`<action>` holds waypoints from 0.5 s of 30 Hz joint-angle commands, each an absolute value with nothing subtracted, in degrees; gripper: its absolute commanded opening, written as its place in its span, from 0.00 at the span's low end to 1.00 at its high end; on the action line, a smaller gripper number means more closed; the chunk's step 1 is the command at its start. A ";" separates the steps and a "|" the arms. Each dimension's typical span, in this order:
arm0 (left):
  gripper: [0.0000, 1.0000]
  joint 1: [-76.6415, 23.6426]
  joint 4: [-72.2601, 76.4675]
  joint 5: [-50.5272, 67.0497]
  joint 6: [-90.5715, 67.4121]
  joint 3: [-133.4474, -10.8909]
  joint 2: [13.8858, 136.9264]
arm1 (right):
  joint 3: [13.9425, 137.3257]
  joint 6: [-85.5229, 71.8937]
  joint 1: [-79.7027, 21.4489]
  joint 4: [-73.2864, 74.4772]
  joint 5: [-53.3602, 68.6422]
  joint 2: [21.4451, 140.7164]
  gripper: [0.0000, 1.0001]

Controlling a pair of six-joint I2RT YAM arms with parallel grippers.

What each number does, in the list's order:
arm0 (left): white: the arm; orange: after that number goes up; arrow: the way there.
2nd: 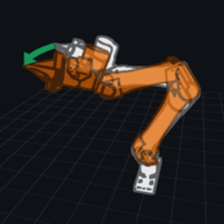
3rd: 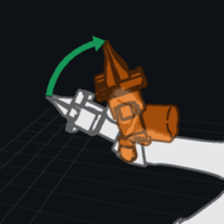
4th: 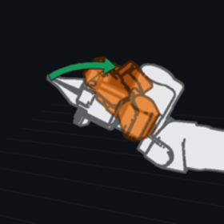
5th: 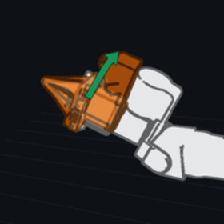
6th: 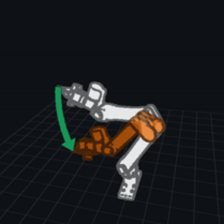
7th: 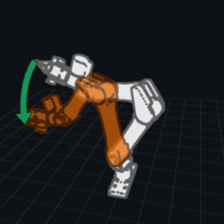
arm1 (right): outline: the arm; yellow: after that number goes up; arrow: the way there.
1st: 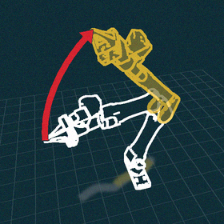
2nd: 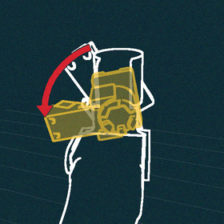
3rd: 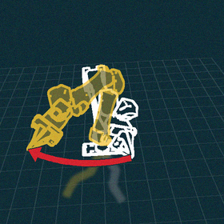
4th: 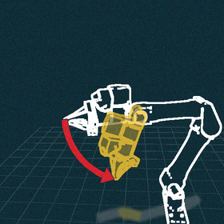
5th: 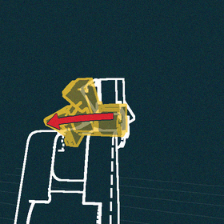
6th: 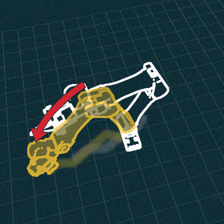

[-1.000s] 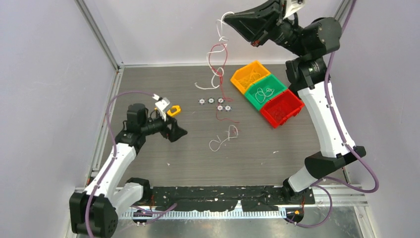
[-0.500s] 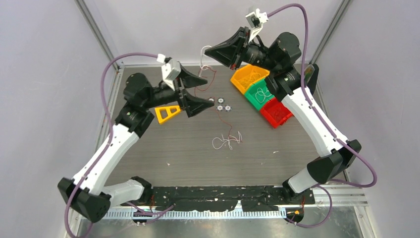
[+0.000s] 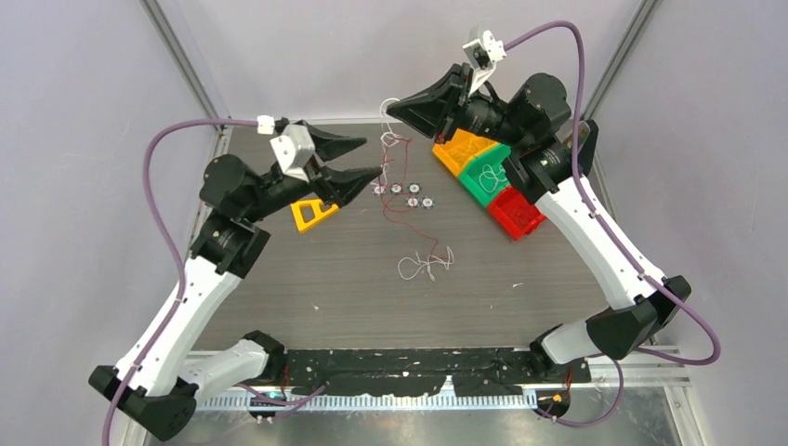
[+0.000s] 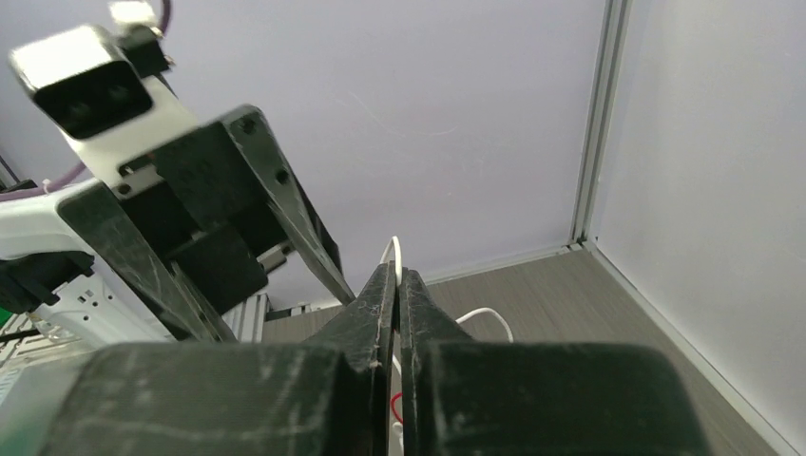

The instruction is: Untangle the cables

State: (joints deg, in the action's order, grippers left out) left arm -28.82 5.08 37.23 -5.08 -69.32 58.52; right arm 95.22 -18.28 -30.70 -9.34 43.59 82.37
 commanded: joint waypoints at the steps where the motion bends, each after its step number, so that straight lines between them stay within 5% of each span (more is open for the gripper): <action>1: 0.56 -29.18 4.25 30.82 3.92 -71.88 59.91 | 94.81 -17.47 -31.16 -10.61 42.59 81.12 0.05; 15: 0.32 -31.02 4.57 33.78 2.44 -68.01 61.63 | 93.45 -17.33 -31.64 -10.47 42.20 80.18 0.06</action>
State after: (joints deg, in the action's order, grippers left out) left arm -29.87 2.92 34.04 1.85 -69.04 63.51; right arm 93.78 -17.89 -31.40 -8.62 43.29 82.37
